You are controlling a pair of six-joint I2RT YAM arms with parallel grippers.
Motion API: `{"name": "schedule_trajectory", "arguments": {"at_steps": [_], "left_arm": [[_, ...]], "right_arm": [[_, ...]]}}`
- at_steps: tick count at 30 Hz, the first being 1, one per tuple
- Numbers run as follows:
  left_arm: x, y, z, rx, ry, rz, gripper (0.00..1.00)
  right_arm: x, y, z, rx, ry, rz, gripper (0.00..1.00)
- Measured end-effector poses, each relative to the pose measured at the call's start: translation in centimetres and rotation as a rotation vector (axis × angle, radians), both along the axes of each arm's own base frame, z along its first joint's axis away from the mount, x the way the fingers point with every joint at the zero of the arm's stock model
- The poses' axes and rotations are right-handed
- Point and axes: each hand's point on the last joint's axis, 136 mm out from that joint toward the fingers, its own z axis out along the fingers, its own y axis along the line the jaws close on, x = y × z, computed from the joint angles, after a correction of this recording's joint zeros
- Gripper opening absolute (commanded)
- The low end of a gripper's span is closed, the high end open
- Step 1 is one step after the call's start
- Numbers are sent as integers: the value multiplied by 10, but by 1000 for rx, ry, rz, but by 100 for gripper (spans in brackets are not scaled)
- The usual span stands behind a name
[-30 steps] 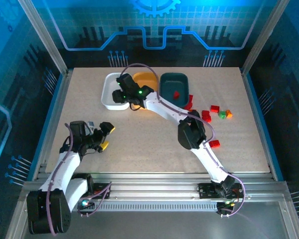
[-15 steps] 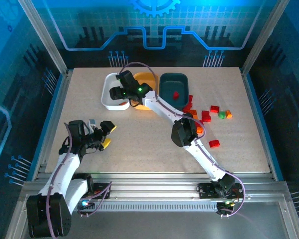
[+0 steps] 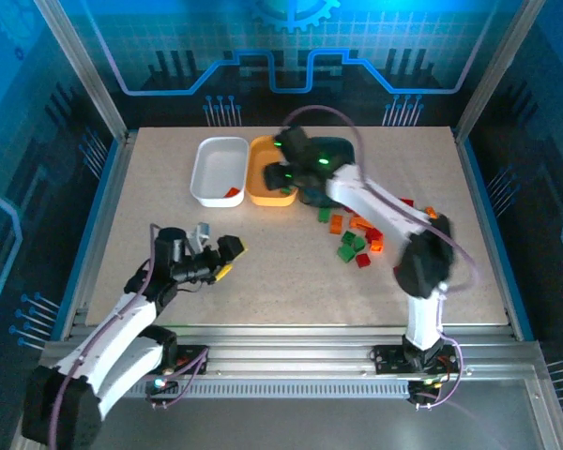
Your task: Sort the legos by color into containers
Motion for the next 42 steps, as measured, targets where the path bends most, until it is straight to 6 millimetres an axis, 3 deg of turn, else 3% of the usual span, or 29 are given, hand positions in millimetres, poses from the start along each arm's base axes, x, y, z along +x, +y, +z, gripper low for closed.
{"name": "schedule_trajectory", "arguments": {"at_steps": [3, 5, 8, 11, 15, 23, 32, 42], "left_arm": [[-9, -29, -7, 28, -9, -83, 99], [-13, -45, -16, 58, 11, -134, 99], [-12, -67, -21, 86, 28, -194, 99], [-7, -89, -21, 89, 17, -243, 99], [-10, -109, -25, 87, 11, -293, 99], [-16, -120, -31, 88, 10, -328, 99], [-11, -120, -28, 103, -1, -315, 99], [-3, -126, -19, 106, -23, -318, 99]], "right_arm": [[-31, -107, 2, 12, 21, -226, 67], [-56, -179, -20, 5, 70, -427, 70], [-108, -249, -79, -27, 215, -650, 73], [-154, -282, -128, -17, 361, -788, 75], [-179, -297, -161, 41, 484, -907, 76], [-160, -285, -192, 126, 567, -933, 75], [-152, -291, -200, 112, 584, -998, 67], [-147, -294, -200, 97, 574, -1004, 65]]}}
